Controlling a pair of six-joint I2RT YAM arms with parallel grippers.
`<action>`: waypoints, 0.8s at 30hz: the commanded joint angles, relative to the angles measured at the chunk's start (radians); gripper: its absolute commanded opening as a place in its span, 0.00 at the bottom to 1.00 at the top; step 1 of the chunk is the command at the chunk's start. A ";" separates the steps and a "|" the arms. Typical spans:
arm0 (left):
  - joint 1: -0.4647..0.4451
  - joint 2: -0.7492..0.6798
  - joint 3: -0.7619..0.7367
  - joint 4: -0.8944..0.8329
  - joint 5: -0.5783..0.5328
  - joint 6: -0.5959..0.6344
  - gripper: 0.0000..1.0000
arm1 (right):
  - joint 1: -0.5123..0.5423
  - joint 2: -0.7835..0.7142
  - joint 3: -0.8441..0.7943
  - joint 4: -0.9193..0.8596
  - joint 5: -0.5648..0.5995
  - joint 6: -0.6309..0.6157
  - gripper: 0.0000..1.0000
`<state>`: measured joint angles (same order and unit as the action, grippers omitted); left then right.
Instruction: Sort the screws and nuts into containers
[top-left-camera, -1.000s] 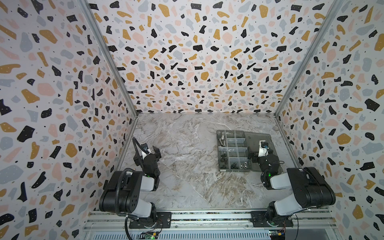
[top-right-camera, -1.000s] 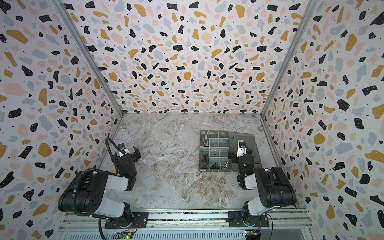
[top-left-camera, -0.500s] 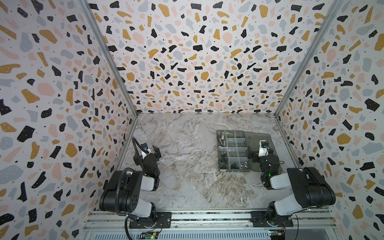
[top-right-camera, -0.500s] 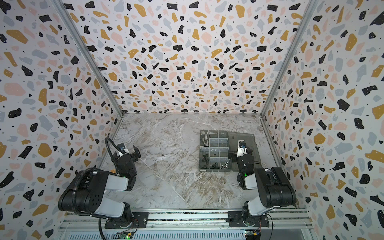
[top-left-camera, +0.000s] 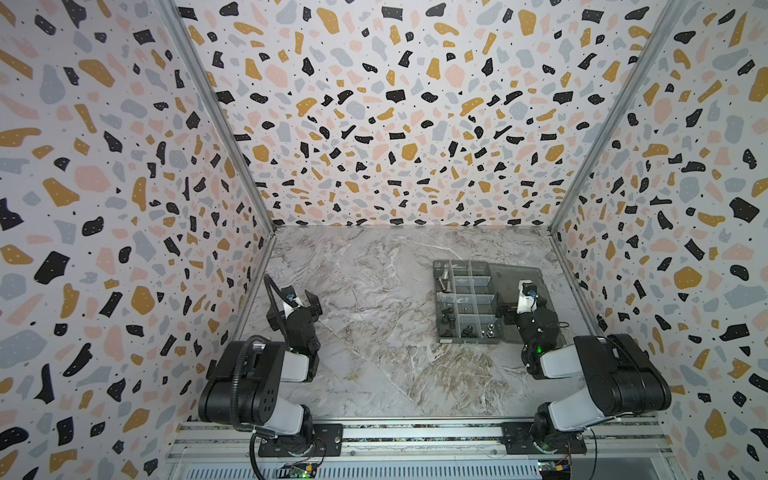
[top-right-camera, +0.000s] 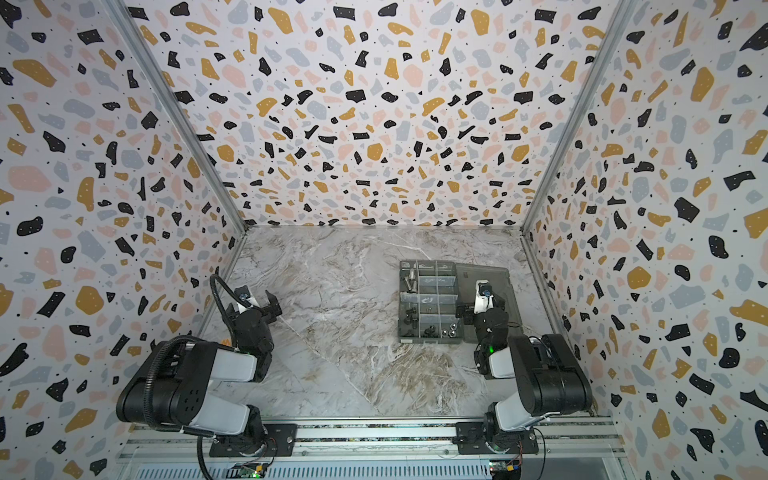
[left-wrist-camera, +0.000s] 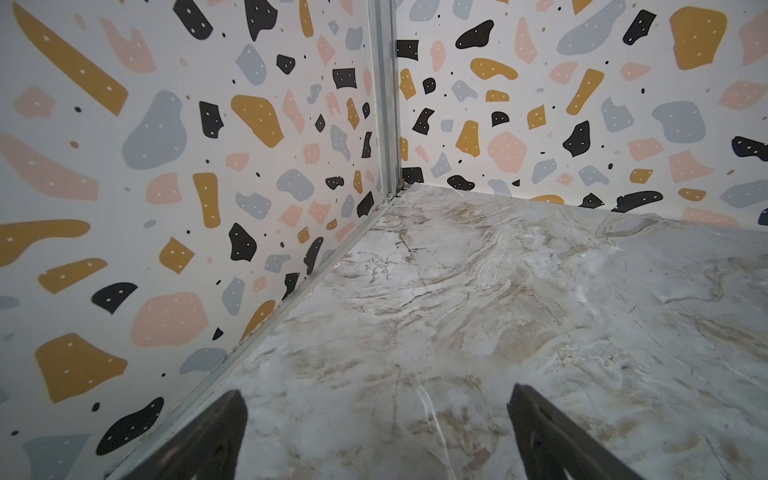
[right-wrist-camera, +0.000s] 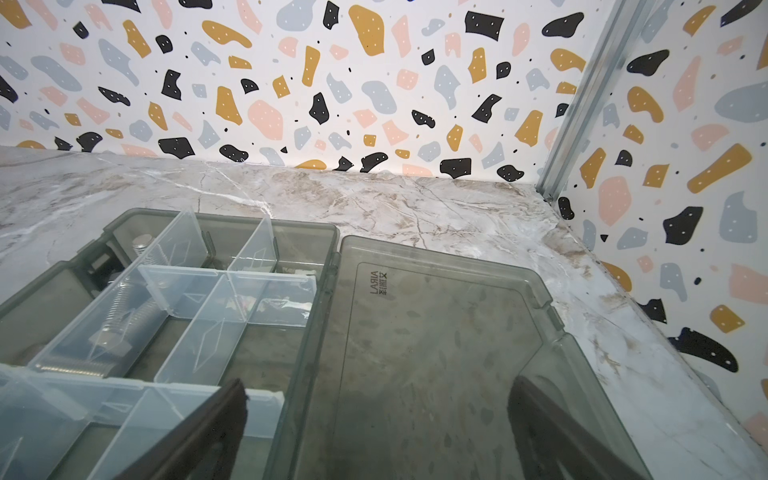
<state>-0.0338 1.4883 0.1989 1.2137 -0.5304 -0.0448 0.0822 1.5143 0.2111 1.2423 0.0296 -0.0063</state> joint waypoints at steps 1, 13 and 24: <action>-0.002 0.007 0.003 0.070 0.002 0.004 1.00 | -0.003 -0.016 -0.003 0.017 -0.006 -0.008 0.99; -0.002 0.006 0.004 0.070 0.003 0.003 1.00 | -0.003 -0.016 -0.001 0.017 -0.007 -0.008 0.99; -0.002 -0.004 0.010 0.042 0.003 0.002 1.00 | -0.007 -0.014 0.000 0.012 -0.014 -0.006 0.99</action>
<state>-0.0338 1.4883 0.1989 1.2129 -0.5304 -0.0448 0.0784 1.5143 0.2111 1.2423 0.0216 -0.0063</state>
